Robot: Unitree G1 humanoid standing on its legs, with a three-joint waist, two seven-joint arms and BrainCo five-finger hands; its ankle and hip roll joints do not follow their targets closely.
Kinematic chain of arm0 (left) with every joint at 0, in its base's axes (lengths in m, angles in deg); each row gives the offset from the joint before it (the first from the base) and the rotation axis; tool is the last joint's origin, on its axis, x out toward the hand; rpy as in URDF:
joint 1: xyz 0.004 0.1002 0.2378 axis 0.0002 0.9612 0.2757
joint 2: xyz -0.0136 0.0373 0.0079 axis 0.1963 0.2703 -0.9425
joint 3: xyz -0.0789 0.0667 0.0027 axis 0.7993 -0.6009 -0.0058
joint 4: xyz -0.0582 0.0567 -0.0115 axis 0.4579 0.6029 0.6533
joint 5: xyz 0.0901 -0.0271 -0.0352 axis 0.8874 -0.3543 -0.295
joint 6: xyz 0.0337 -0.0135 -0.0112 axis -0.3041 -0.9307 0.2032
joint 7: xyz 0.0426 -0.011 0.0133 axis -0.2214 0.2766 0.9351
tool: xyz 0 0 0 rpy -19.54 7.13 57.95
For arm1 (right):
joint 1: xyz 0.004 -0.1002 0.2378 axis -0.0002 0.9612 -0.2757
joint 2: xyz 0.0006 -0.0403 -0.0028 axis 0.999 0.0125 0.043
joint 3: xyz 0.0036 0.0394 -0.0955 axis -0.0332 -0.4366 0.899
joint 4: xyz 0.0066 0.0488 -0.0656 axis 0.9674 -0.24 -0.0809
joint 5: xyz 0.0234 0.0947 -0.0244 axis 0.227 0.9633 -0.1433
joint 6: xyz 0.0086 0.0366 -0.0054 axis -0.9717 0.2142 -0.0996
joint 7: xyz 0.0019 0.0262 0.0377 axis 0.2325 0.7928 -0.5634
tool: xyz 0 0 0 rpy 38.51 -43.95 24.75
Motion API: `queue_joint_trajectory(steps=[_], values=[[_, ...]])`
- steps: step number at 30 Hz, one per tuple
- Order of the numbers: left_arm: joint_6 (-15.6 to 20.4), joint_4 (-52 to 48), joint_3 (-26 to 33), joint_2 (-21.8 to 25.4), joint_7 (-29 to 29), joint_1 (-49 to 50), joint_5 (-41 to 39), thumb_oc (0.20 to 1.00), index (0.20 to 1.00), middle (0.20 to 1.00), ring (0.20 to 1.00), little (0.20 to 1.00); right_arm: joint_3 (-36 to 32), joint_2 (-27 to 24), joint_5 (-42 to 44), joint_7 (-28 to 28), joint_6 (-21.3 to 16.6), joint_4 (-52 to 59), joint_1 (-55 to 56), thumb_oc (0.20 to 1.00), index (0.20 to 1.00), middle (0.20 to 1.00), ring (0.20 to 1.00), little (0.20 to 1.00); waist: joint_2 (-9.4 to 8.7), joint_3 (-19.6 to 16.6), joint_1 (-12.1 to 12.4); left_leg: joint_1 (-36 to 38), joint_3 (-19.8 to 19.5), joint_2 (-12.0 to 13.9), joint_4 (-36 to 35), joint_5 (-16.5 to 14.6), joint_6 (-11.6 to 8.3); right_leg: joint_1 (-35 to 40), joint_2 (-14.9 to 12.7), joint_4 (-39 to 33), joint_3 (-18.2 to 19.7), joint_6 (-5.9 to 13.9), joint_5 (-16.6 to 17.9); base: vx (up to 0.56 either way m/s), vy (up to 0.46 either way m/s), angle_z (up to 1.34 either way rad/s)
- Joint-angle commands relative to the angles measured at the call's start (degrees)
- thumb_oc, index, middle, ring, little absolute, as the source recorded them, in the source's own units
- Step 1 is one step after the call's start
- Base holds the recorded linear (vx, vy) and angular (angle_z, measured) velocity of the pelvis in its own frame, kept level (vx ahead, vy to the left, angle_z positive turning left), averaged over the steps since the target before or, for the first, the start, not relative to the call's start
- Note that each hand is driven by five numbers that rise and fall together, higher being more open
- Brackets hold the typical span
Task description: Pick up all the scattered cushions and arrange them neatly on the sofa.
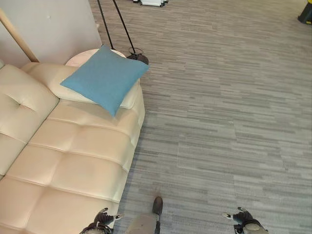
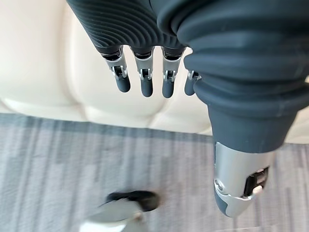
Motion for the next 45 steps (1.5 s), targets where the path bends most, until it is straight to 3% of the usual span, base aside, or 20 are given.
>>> queue_joint_trajectory(steps=[1,3,4,5,7,9,10,17,20,21,22,26,28,30,32,33,35,37,40,45], values=[[0.0,-1.5,-1.1,1.5,0.2,0.4,0.7,1.0,1.0,1.0,1.0,1.0,0.1,-3.8,0.1,0.0,-0.7,2.0,0.3,1.0,1.0,1.0,1.0,1.0,2.61,0.9,0.6,-2.7,-1.0,3.2,1.5,-2.6,-0.99,-0.7,2.5,-4.0,-3.3,-3.19,14.5,0.32,0.129,0.34],[0.0,-1.2,-1.5,1.4,0.2,-0.3,0.8,1.0,1.0,1.0,1.0,1.0,0.4,-3.4,0.1,0.0,-0.9,2.0,0.1,1.0,1.0,1.0,1.0,1.0,3.58,2.2,-0.7,1.1,-1.5,3.2,0.5,-4.2,-0.71,-5.6,0.6,-4.6,-6.6,-4.77,10.0,0.42,0.044,0.04],[0.0,-1.0,-1.9,1.3,0.0,-1.0,0.9,1.0,1.0,1.0,1.0,1.0,0.6,-3.5,-0.3,-0.2,-1.0,1.7,-0.4,1.0,1.0,1.0,1.0,1.0,4.04,3.1,-1.8,4.4,-2.3,3.6,-0.1,-6.0,-1.39,-8.2,-0.5,-11.9,-10.4,-5.94,5.5,0.51,-0.08,0.14],[0.1,-1.0,-2.2,1.3,-0.1,-1.4,0.9,1.0,1.0,1.0,1.0,1.0,0.6,-3.4,-0.4,-0.2,-1.0,1.8,-0.7,1.0,1.0,1.0,1.0,1.0,4.02,3.7,-2.4,5.7,-2.7,3.6,-0.2,-6.9,-1.89,-9.5,-0.6,-16.7,-11.5,-5.79,5.5,0.54,-0.148,0.28],[0.2,-1.0,-2.4,1.4,0.0,-1.8,1.0,1.0,1.0,1.0,1.0,1.0,0.5,-3.6,-0.3,-0.1,-0.9,1.8,-0.9,1.0,1.0,1.0,1.0,1.0,3.96,4.3,-3.2,7.3,-3.2,3.6,-0.6,-7.9,-2.42,-10.6,-0.5,-23.6,-11.9,-5.27,6.7,0.3,-0.125,0.38],[0.8,-0.7,-2.2,1.3,0.2,-2.9,2.0,1.0,1.0,1.0,1.0,1.0,0.1,-3.8,-0.5,0.0,-0.5,2.0,-0.8,1.0,1.0,1.0,1.0,1.0,3.37,5.0,-5.0,11.3,-4.3,3.6,-1.4,-10.9,-4.21,-12.4,-0.7,-42.7,-11.5,-2.46,12.3,0.55,-0.245,0.47],[0.8,-0.3,-2.0,1.3,0.1,-3.2,2.3,1.0,1.0,1.0,1.0,1.0,-0.1,-3.7,-0.6,0.0,-0.4,1.9,-0.7,1.0,1.0,1.0,1.0,1.0,3.19,4.9,-5.4,12.4,-4.7,3.6,-1.6,-11.6,-4.61,-13.7,-1.0,-46.0,-11.7,-1.73,13.6,0.45,-0.197,0.46],[0.9,1.5,-1.5,0.6,0.3,-2.5,4.0,1.0,1.0,1.0,1.0,1.0,-0.4,-4.0,-1.3,-0.5,-0.3,1.0,0.9,1.0,1.0,1.0,1.0,1.0,3.15,2.2,-7.2,18.7,-6.9,5.6,-1.0,-16.5,-6.08,-13.1,-0.3,-47.4,-9.7,-1.7,17.3,0.48,-0.245,0.44],[0.8,1.5,-1.2,-0.3,0.3,-1.5,3.4,1.0,1.0,1.0,1.0,1.0,-0.3,-3.9,-0.9,-0.3,-0.8,0.6,1.3,1.0,1.0,1.0,1.0,1.0,4.7,0.9,-7.2,17.5,-7.5,7.9,6.9,-10.9,-8.37,-10.8,1.9,-45.2,-10.0,-3.69,15.7,0.41,-0.267,0.37],[0.8,1.0,-1.4,-0.5,0.1,-1.2,2.9,1.0,1.0,1.0,1.0,1.0,0.0,-4.0,-0.5,-0.2,-1.1,0.7,0.9,1.0,1.0,1.0,1.0,1.0,4.68,1.0,-6.7,13.2,-7.6,7.2,17.4,-4.9,-9.42,-7.7,2.5,-45.7,-10.7,-5.08,14.0,0.46,-0.328,-0.16],[0.7,0.8,-1.2,-0.5,0.0,-1.2,2.4,1.0,1.0,1.0,1.0,1.0,0.0,-4.0,-0.4,-0.2,-1.1,0.8,0.7,1.0,1.0,1.0,1.0,1.0,4.15,1.0,-6.5,11.2,-7.1,6.4,22.0,-2.6,-10.07,-6.5,2.2,-45.7,-11.0,-5.66,13.2,0.32,-0.238,-0.17],[0.4,0.1,-1.0,-0.5,0.4,-1.6,1.2,1.0,1.0,1.0,1.0,1.0,0.5,-4.0,0.0,0.4,-0.7,0.5,-0.4,1.0,1.0,1.0,1.0,1.0,2.84,1.9,-5.1,4.6,-1.7,6.8,33.6,-1.8,-10.1,-2.0,2.0,-46.5,-11.8,-7.43,10.4,0.25,-0.193,-0.12],[0.6,-0.4,-0.9,-0.8,0.6,-1.4,0.3,1.0,1.0,1.0,1.0,1.0,0.9,-4.1,0.1,0.5,-0.5,0.6,-0.9,1.0,1.0,1.0,1.0,1.0,2.61,2.2,-3.7,0.8,2.7,8.3,31.7,-4.0,-9.26,0.8,1.7,-47.3,-13.2,-7.59,8.7,0.31,-0.155,0.21],[0.6,-0.4,-0.8,-1.3,0.5,-0.7,0.2,1.0,1.0,1.0,1.0,1.0,1.1,-4.8,0.2,0.6,-0.8,1.0,-1.1,1.0,1.0,1.0,1.0,1.0,3.18,2.1,-2.2,-1.8,8.8,10.2,21.9,-6.9,-8.19,4.0,1.8,-48.1,-16.0,-7.06,6.3,0.33,-0.08,0.05],[0.5,-0.5,-0.9,-1.3,0.4,-0.6,0.5,1.0,1.0,1.0,1.0,1.0,1.0,-5.0,0.1,0.8,-0.7,1.0,-1.1,1.0,1.0,1.0,1.0,1.0,3.41,1.9,-1.9,-2.6,10.5,10.9,17.1,-6.6,-8.08,5.1,1.7,-48.3,-17.3,-6.82,5.4,0.27,-0.019,0.13],[0.5,-1.0,-1.4,-1.2,0.4,-0.6,0.7,1.0,1.0,1.0,1.0,1.0,0.8,-5.3,0.2,1.1,-0.5,0.8,-0.8,1.0,1.0,1.0,1.0,1.0,4.47,1.6,-1.4,-3.4,13.4,13.4,8.4,-2.7,-8.73,7.2,2.5,-48.9,-19.4,-6.67,4.1,0.26,0.0,0.43],[0.4,-1.3,-1.7,-1.2,0.4,-0.7,1.0,1.0,1.0,1.0,1.0,1.0,0.7,-5.3,0.1,1.4,-0.4,0.7,-0.5,1.0,1.0,1.0,1.0,1.0,4.9,1.7,-1.2,-3.3,14.4,14.4,4.7,-0.4,-10.15,8.7,2.9,-49.1,-20.3,-6.3,2.9,0.28,0.023,0.73],[0.2,-2.0,-2.1,-0.9,0.9,-1.2,1.2,1.0,1.0,1.0,1.0,1.0,0.4,-5.3,0.0,2.3,-0.2,0.5,-0.1,1.0,1.0,1.0,1.0,1.0,4.86,2.1,-1.2,-5.0,19.8,17.8,-4.1,3.3,-11.13,11.6,2.6,-48.7,-24.2,-6.16,0.9,0.33,0.099,0.77],[0.0,-2.3,-1.2,-0.5,1.1,-0.4,0.7,1.0,1.0,1.0,1.0,1.0,0.6,-4.8,-0.5,2.2,0.2,0.6,0.5,1.0,1.0,1.0,1.0,1.0,4.82,1.1,-1.1,-4.4,25.7,21.2,-6.7,5.7,-11.39,14.0,2.7,-47.2,-27.2,-5.36,-0.4,0.25,0.149,0.9],[-0.5,-1.1,0.2,0.0,0.6,1.4,1.5,1.0,1.0,1.0,1.0,1.0,1.0,-3.5,-1.6,1.5,0.5,0.1,0.8,1.0,1.0,1.0,1.0,1.0,3.84,-2.3,1.2,-3.2,25.8,20.5,-6.6,8.9,-11.4,16.1,1.4,-45.1,-28.7,-4.4,-0.7,0.33,0.199,0.57]])
